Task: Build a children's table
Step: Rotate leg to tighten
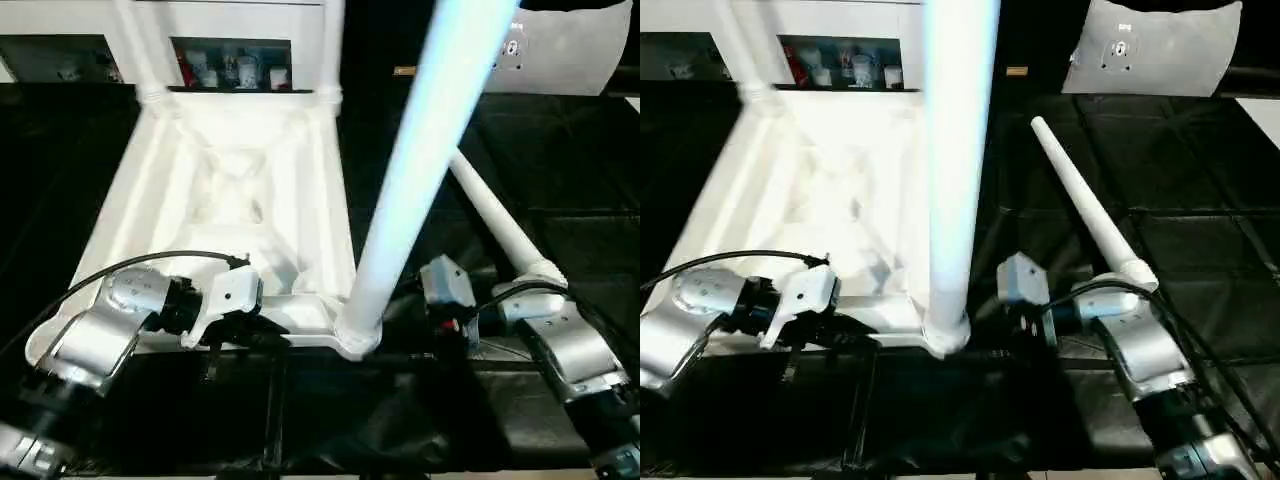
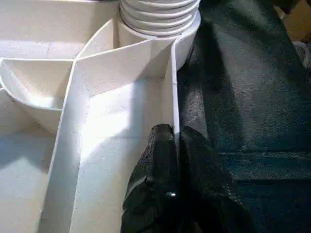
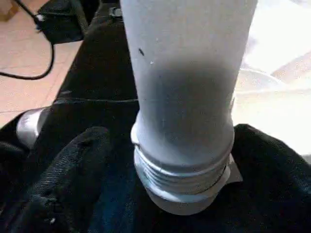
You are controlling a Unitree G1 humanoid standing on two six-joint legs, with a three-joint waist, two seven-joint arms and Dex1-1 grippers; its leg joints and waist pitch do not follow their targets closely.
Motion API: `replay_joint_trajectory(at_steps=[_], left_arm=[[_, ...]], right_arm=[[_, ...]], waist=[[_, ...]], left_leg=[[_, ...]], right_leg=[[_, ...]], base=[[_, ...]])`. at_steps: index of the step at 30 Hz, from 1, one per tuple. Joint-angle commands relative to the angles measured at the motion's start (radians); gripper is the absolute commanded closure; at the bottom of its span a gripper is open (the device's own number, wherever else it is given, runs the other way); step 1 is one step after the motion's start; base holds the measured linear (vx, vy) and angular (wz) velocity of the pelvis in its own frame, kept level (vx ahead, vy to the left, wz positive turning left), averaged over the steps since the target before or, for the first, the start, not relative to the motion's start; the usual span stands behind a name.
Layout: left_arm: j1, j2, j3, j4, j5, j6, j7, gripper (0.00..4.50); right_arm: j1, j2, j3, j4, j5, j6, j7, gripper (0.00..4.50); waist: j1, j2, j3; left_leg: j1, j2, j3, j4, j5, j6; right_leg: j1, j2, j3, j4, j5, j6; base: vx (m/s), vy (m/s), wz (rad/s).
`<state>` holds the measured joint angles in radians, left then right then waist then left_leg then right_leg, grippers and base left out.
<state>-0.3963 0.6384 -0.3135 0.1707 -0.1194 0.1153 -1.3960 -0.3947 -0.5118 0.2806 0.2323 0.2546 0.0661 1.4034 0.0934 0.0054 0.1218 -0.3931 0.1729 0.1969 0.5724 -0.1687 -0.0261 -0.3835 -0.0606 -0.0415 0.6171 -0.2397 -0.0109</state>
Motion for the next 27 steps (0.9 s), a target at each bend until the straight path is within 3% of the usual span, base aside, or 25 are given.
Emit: replay_joint_trajectory(at_steps=[1,12,17,21,25,27], left_arm=[[-0.01,-0.007,-0.056,-0.005,0.01,-0.026,-0.064,4.5],[-0.028,-0.007,-0.07,0.041,0.02,-0.076,-0.087,4.5],[-0.027,-0.002,-0.068,0.051,0.025,-0.084,-0.086,4.5],[-0.002,-0.007,-0.039,0.019,-0.006,-0.032,-0.049,4.5],[0.049,-0.043,0.022,-0.088,-0.038,0.101,0.093,4.5],[0.068,-0.067,0.045,-0.132,-0.03,0.161,0.172,4.5]], right_arm=[[-0.011,0.003,0.009,0.016,-0.003,-0.004,0.025,0.62],[-0.049,0.046,0.031,0.071,-0.005,-0.038,0.043,1.56],[-0.043,0.051,0.029,0.07,-0.004,-0.038,0.047,1.74],[-0.004,0.05,0.019,0.028,0.019,0.009,0.032,1.77],[0.063,0.066,-0.011,-0.058,0.062,0.168,-0.077,1.78],[0.092,0.096,-0.025,-0.088,0.059,0.205,-0.158,1.78]], waist=[[-0.007,0.005,-0.06],[-0.006,0.005,-0.06],[-0.006,0.007,-0.058],[-0.005,0.012,-0.056],[-0.007,0.01,-0.055],[-0.008,0.012,-0.048]], left_leg=[[0.031,0.07,-0.028,-0.056,-0.086,0.121],[0.031,0.071,-0.027,-0.057,-0.09,0.112],[0.032,0.072,-0.027,-0.059,-0.102,0.107],[0.034,0.073,-0.028,-0.062,-0.115,0.096],[0.031,0.075,-0.029,-0.064,-0.105,0.099],[0.031,0.076,-0.03,-0.07,-0.152,0.086]], right_leg=[[0.034,-0.087,0.047,-0.05,0.096,-0.308],[0.033,-0.087,0.047,-0.049,0.101,-0.317],[0.033,-0.088,0.047,-0.05,0.083,-0.314],[0.031,-0.087,0.047,-0.051,0.075,-0.315],[0.033,-0.087,0.047,-0.05,0.105,-0.318],[0.029,-0.088,0.048,-0.061,0.029,-0.31]], base=[[0.0,0.0,0.0],[0.0,0.0,0.0],[0.0,0.0,0.0],[0.0,0.0,0.0],[0.0,0.0,0.0],[0.0,0.0,0.0]])
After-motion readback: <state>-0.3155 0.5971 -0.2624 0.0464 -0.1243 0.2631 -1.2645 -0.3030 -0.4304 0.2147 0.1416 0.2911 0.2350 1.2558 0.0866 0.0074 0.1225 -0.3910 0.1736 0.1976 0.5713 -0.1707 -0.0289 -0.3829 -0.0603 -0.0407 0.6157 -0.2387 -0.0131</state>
